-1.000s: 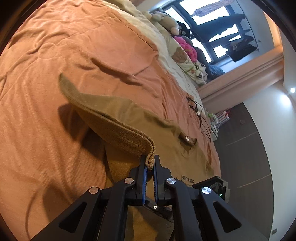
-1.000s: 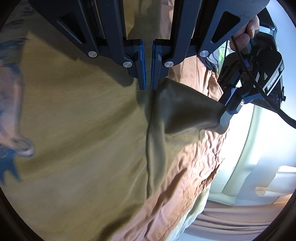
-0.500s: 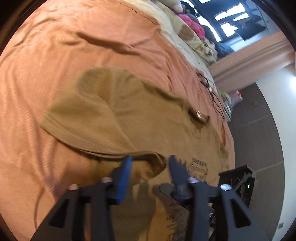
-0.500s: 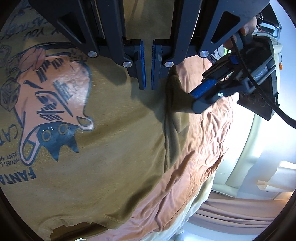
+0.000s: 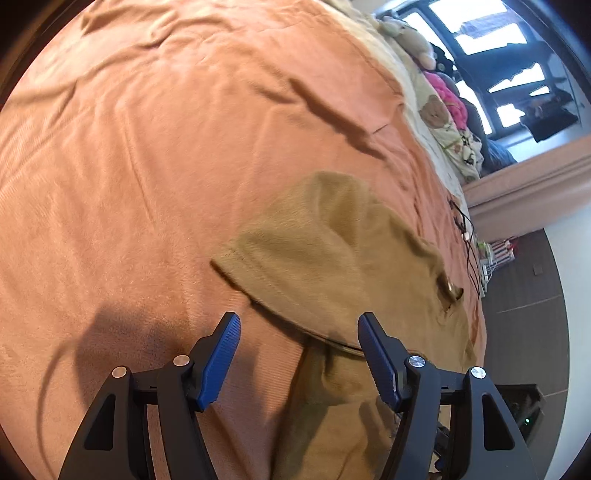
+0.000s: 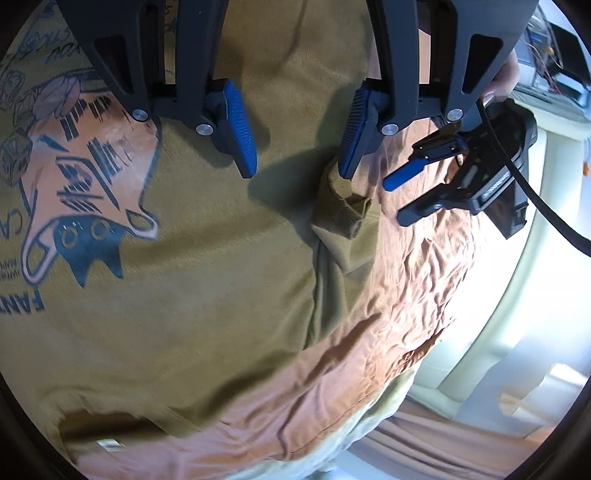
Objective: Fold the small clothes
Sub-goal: 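Fold the held side edge over toward the shirt's printed center with the left tool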
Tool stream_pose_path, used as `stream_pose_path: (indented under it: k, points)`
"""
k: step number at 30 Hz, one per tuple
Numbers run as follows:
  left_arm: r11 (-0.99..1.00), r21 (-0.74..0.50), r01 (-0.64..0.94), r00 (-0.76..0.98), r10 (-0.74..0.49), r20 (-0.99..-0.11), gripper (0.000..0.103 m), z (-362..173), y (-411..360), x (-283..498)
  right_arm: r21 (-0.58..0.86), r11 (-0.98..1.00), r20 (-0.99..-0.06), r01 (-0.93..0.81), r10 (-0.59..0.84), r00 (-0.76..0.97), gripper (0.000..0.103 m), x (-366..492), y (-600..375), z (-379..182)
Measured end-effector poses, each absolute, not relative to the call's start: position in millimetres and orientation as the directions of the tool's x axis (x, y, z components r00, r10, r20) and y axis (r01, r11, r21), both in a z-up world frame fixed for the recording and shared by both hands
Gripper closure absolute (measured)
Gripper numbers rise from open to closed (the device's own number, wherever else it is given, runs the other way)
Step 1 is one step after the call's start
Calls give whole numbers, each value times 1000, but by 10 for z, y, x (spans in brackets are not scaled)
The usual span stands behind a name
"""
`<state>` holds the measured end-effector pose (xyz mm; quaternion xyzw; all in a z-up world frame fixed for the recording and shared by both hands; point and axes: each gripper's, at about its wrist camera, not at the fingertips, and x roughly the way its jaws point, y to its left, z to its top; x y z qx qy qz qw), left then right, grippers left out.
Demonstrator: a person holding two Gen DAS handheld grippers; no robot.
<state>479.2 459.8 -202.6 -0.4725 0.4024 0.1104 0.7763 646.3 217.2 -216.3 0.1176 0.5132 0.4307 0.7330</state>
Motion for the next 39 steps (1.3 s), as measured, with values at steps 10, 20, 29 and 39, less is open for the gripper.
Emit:
stream_pose_path:
  k: [10,20,29,39]
  points:
    - [477,-673,-565,683,-188,-706,36,-2157,4679,4965,461,634,-689,-621,697,199,59,6416,2458,-2005]
    - [480,-623,-618,675,-83,-733,98,-2076,4819,4941,440,631,-681,-639,698,220,91,6327,2474,-1995]
    - [571,-654,-497,755,-86,-650,99,-1546,4677,5093,529,613,-659,-587,732,171,102,6391,2223,-2080]
    - [633,-662,-401,784,-137,-606,99,-1211,4407,5391,597,583,-625,-551,768,136,103,6365,1994,-2111]
